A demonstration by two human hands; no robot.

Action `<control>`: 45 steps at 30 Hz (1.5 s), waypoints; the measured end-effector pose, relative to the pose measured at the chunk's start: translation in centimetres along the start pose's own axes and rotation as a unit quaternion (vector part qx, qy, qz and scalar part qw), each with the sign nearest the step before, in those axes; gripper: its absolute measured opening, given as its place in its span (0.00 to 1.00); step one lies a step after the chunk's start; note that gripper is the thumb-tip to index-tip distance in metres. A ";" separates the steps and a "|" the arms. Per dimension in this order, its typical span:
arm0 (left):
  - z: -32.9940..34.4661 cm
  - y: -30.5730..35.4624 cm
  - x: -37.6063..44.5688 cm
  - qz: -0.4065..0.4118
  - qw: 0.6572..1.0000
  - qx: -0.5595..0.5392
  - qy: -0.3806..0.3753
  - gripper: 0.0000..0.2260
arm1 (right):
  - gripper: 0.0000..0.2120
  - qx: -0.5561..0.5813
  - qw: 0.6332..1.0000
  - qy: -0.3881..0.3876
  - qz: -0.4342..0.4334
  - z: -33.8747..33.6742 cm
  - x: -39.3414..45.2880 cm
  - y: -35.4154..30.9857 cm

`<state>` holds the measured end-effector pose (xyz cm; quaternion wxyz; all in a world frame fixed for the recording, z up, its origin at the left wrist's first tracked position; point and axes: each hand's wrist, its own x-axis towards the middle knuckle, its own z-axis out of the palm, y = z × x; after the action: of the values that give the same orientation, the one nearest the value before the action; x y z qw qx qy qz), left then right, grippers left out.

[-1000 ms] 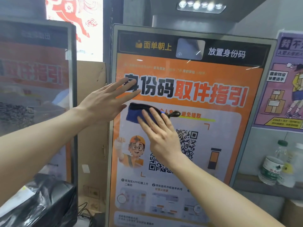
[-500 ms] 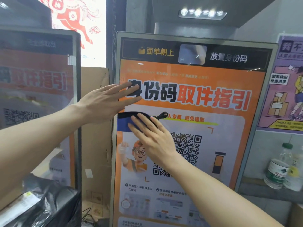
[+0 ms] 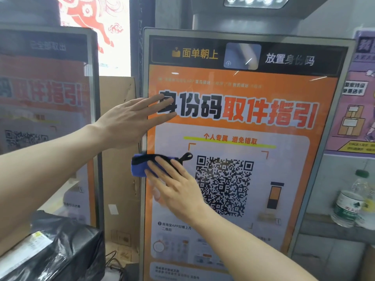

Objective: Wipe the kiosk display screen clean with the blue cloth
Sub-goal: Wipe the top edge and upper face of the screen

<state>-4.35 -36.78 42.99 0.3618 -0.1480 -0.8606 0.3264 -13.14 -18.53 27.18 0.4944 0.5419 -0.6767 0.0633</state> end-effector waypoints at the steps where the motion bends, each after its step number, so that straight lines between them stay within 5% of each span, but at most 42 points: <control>1: 0.0 0.1 0.0 0.003 1.000 -0.001 0.009 0.33 | 0.23 0.015 1.000 -0.016 -0.016 0.3 -0.8 -0.1; 7: 0.9 1.2 0.0 -0.015 1.000 0.016 0.017 0.31 | 0.22 -0.040 0.987 -0.090 -0.127 -0.2 -6.7 2.2; 17: 1.5 5.1 1.0 -0.143 0.983 -0.082 0.087 0.23 | 0.27 -0.087 0.994 0.015 0.058 -3.2 -4.4 5.9; 28: 4.0 13.3 -0.2 -0.249 0.949 -0.164 0.102 0.26 | 0.25 -0.103 0.990 -0.065 -0.071 -2.0 -12.7 5.2; 40: 5.2 15.2 -0.1 -0.278 0.944 -0.167 0.057 0.28 | 0.32 -0.127 0.986 0.037 0.104 -6.5 -8.9 11.3; 45: 4.4 15.9 0.3 -0.271 0.951 -0.130 0.071 0.27 | 0.30 -0.130 0.988 0.028 0.074 -5.5 -10.9 10.5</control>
<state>-7.44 -26.80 30.23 0.4745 0.0225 -0.8754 0.0897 -19.06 -3.55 26.66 0.5730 0.4196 -0.7035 0.0261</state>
